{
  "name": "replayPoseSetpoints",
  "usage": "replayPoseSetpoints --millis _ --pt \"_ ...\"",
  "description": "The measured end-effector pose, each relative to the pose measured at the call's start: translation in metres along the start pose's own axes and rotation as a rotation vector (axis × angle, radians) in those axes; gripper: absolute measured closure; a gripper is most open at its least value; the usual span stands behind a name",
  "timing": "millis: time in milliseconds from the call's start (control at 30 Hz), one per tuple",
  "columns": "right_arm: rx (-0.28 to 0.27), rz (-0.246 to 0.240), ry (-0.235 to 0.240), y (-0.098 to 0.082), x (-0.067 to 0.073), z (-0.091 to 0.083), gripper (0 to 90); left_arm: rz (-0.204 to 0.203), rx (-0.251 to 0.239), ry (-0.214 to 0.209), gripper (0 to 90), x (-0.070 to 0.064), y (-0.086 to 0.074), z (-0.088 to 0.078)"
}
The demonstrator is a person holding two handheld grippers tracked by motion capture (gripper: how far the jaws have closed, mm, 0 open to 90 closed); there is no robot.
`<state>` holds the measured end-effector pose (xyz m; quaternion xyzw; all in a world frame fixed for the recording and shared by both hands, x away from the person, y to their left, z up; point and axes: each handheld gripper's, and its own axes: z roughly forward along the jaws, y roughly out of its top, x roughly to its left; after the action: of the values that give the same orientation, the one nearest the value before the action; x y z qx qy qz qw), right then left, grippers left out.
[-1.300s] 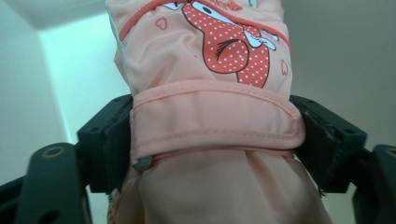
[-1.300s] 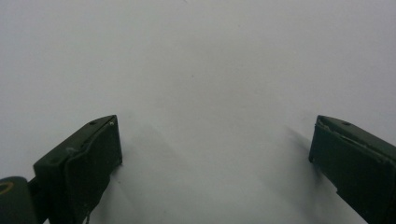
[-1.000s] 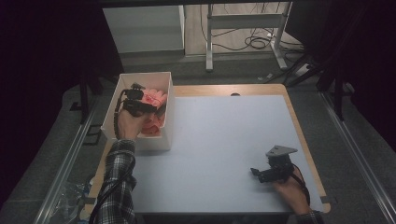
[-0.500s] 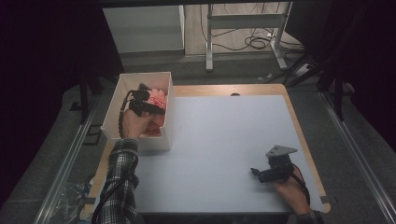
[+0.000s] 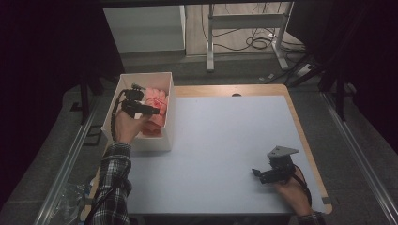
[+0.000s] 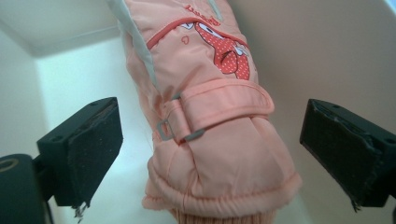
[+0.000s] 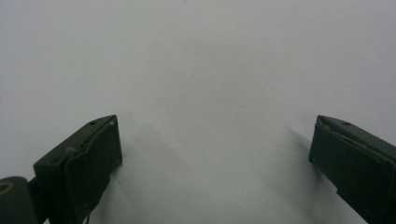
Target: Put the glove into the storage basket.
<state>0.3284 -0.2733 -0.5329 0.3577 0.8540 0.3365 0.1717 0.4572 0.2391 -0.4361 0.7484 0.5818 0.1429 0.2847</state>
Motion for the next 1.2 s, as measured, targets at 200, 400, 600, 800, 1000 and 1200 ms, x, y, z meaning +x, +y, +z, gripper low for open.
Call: replayPoseSetpoints --millis 200,400,600,800,1000,1200 --pt "0.0 -0.001 -0.001 0.0 0.0 0.0 2.7 0.016 -0.029 -0.025 5.9 -0.002 -0.007 -0.01" --pt "0.0 0.0 -0.001 0.0 0.0 0.0 2.7 0.046 -0.045 -0.023 4.7 -0.007 -0.015 -0.02" --pt "-0.001 -0.001 -0.001 0.0 0.0 0.0 2.8 0.079 -0.059 -0.02 3.6 -0.01 -0.026 -0.032" --pt "0.0 0.0 -0.001 0.0 0.0 0.0 2.7 0.119 -0.071 -0.02 2.4 -0.019 -0.042 -0.046" --pt "0.001 -0.001 -0.001 0.0 0.0 0.0 2.7 0.146 -0.114 -0.045 1.8 -0.029 -0.061 -0.059" --pt "0.002 0.0 -0.001 0.0 0.0 0.0 2.7 0.169 -0.136 -0.058 1.5 -0.041 -0.085 -0.066"
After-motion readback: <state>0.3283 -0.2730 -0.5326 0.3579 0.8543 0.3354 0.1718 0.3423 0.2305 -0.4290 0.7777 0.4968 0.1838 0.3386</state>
